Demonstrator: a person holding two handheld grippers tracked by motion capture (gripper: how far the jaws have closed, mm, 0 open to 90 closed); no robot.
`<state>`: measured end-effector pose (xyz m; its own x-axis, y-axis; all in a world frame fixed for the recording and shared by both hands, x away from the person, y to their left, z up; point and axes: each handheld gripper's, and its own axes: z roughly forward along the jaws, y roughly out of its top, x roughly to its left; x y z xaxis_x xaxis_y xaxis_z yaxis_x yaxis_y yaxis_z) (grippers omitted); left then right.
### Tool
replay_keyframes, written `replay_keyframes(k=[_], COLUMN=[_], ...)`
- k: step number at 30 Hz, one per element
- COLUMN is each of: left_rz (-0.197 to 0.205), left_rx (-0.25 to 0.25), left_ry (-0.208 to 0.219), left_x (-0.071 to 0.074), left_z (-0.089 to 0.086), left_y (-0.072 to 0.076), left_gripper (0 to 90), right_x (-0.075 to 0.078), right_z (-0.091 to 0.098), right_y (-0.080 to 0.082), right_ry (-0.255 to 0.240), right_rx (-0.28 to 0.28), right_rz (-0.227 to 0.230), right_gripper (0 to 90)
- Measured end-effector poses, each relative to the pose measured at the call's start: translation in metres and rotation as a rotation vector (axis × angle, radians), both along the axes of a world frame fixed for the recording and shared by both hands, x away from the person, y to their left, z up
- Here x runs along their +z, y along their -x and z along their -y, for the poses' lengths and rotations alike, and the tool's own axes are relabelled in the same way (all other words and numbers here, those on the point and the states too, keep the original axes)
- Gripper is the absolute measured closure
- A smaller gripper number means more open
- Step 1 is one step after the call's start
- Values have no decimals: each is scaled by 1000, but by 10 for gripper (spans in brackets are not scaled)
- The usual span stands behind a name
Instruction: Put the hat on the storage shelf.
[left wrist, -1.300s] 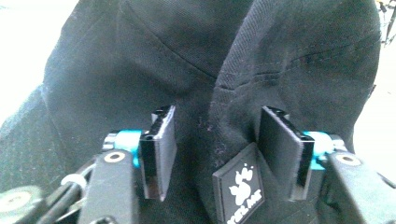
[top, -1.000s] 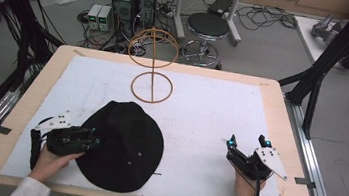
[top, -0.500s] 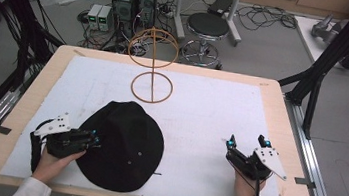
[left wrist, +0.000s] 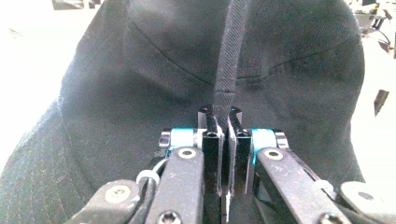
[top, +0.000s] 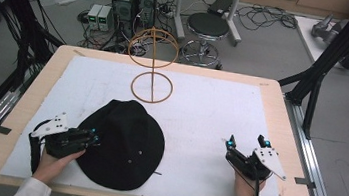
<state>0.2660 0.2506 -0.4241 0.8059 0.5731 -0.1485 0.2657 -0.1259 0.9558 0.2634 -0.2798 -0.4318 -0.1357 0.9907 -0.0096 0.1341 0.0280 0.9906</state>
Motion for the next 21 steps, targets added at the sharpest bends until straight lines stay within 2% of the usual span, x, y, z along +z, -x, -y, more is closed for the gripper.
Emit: replay_keyframes(k=[2,4,12,15,17,21], left_rz=[1,-1,75,89,90,114], left_rx=[11,10,47,61,72,90], left_ry=[27,37,68,85,116,135], left_x=[2,2,12,16,20,28], left_z=[0,1,8,8,6,5], left_y=[1,2,9,10,11,11], left_gripper=[868,869,870,871,871,872], right_x=[0,0,0,0,0,1], right_z=[0,0,0,0,-1,-2], right_y=[0,0,0,1,2,3], right_ry=[0,1,-1,-6,0,2], right_rx=[0,3,9,7,11,9], right_rz=[2,1,1,1,0,4], right_gripper=[68,68,68,69,68,69])
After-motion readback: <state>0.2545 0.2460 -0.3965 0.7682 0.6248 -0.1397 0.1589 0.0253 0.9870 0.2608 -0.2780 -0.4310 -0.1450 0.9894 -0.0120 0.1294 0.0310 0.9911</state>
